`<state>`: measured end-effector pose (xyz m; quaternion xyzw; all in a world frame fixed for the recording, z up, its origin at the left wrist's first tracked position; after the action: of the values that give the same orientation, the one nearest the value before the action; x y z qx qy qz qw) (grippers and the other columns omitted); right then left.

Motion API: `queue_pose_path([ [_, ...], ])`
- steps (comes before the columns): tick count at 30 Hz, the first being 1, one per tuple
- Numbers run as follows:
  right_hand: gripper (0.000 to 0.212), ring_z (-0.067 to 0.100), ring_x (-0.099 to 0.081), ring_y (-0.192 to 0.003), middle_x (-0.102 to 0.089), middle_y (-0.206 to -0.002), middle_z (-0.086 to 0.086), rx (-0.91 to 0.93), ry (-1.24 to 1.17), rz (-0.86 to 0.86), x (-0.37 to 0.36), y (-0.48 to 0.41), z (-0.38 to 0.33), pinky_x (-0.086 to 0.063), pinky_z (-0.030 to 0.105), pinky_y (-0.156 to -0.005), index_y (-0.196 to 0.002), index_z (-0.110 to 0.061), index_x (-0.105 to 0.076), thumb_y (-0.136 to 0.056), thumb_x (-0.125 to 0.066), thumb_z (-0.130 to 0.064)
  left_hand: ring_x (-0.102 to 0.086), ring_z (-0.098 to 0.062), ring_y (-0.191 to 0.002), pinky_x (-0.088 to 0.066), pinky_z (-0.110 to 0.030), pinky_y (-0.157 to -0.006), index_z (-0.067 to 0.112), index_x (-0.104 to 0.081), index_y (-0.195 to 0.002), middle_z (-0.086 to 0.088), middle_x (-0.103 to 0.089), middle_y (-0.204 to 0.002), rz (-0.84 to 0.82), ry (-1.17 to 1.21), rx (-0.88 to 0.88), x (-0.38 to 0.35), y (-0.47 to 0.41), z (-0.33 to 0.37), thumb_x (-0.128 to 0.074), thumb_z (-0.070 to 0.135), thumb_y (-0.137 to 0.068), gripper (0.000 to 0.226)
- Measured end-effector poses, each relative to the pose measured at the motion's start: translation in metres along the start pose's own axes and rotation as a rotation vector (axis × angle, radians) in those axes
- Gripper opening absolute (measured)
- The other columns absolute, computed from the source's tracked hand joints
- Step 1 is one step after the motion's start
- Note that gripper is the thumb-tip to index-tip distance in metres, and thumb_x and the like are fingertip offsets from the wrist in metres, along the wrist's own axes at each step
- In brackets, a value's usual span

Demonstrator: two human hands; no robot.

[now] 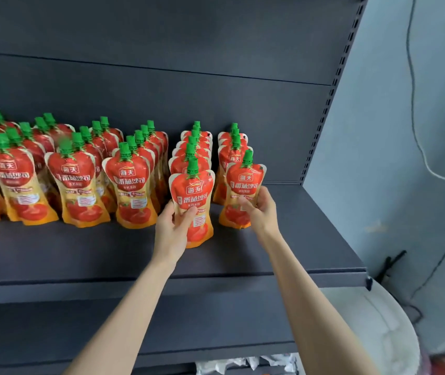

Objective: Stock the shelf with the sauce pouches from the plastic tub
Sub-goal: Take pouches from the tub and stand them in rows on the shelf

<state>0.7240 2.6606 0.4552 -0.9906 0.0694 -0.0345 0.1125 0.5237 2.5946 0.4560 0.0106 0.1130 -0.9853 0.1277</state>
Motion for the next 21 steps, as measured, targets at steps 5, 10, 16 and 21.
queue_pose_path([
  [5,0.022,0.017,-0.062,-0.087,-0.064,-0.100,0.009,0.070,0.003,0.004,0.010,-0.021,-0.007,-0.052,0.029,-0.080,-0.105,-0.011,-0.055,-0.087,-0.061,-0.002,-0.062,-0.001,-0.100,-0.052,-0.016,-0.079,0.035,-0.058,-0.104,0.013,-0.066,-0.107,-0.063,0.026,-0.046,-0.013,0.004,0.004,-0.059,0.021,-0.090,0.019],
  [10,0.025,0.022,-0.062,-0.095,-0.064,-0.105,0.011,0.057,-0.005,-0.028,-0.001,-0.041,0.001,-0.052,0.034,-0.086,-0.109,-0.009,-0.053,-0.086,-0.062,-0.003,-0.061,-0.004,-0.106,-0.052,-0.020,-0.085,0.033,-0.057,-0.110,0.011,-0.065,-0.111,-0.063,0.045,-0.059,-0.011,-0.002,-0.003,-0.059,0.021,-0.090,0.023],
  [16,0.034,0.022,-0.060,-0.098,-0.061,-0.110,0.011,0.038,0.081,-0.034,0.000,-0.046,0.004,-0.050,0.024,-0.078,-0.115,-0.008,-0.052,-0.085,-0.067,-0.011,-0.061,-0.005,-0.104,-0.050,-0.018,-0.081,0.031,-0.055,-0.110,0.014,-0.064,-0.110,-0.038,0.039,-0.047,-0.009,-0.001,-0.006,-0.061,0.025,-0.087,0.024],
  [21,0.050,0.009,-0.049,-0.098,-0.046,-0.111,0.003,0.042,0.130,0.131,0.021,-0.020,-0.002,-0.044,0.021,-0.086,-0.121,-0.013,-0.049,-0.079,-0.074,-0.024,-0.061,0.008,-0.097,-0.049,-0.009,-0.070,0.023,-0.052,-0.111,0.011,-0.063,-0.111,-0.058,0.158,-0.002,-0.010,0.006,-0.008,-0.056,0.024,-0.091,0.020],
])
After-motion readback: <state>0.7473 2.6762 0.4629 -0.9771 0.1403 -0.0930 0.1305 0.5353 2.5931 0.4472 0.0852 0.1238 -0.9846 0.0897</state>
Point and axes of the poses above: each hand's wrist, its own y-axis away from the middle knuckle, its own x-axis out of the back of the hand, z = x × y, the point moved 7 cm from there along -y, towards the middle knuckle
